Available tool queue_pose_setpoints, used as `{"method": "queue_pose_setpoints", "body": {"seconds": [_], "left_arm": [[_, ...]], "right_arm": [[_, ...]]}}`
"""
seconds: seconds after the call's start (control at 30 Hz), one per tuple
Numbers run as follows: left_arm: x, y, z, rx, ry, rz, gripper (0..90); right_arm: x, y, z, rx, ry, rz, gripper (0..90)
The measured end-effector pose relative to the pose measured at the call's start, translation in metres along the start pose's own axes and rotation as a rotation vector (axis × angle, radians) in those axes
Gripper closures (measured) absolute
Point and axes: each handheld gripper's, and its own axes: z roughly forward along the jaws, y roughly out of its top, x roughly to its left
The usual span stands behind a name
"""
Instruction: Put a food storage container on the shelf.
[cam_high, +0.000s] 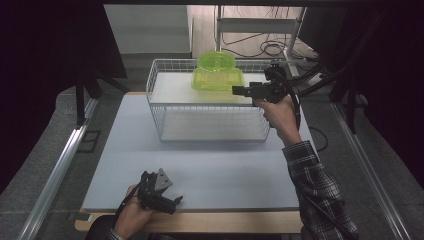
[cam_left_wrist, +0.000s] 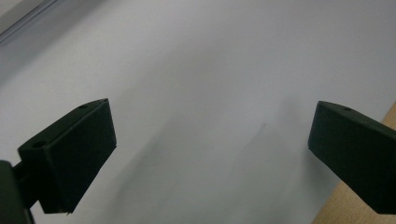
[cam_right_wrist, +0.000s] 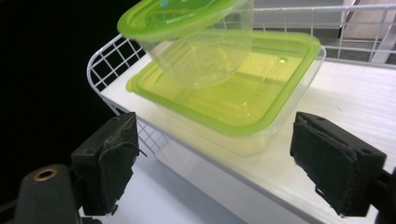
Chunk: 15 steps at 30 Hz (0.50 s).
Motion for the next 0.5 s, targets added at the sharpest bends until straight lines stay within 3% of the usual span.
{"method": "queue_pose_setpoints", "body": {"seconds": [0.5], "left_arm": [[0.0,0.0,0.0,0.006,0.002,-0.002,0.7]], "right_arm": [[0.006,-0.028,-0.003,0.038,-0.016,-0.08,10.5]]}}
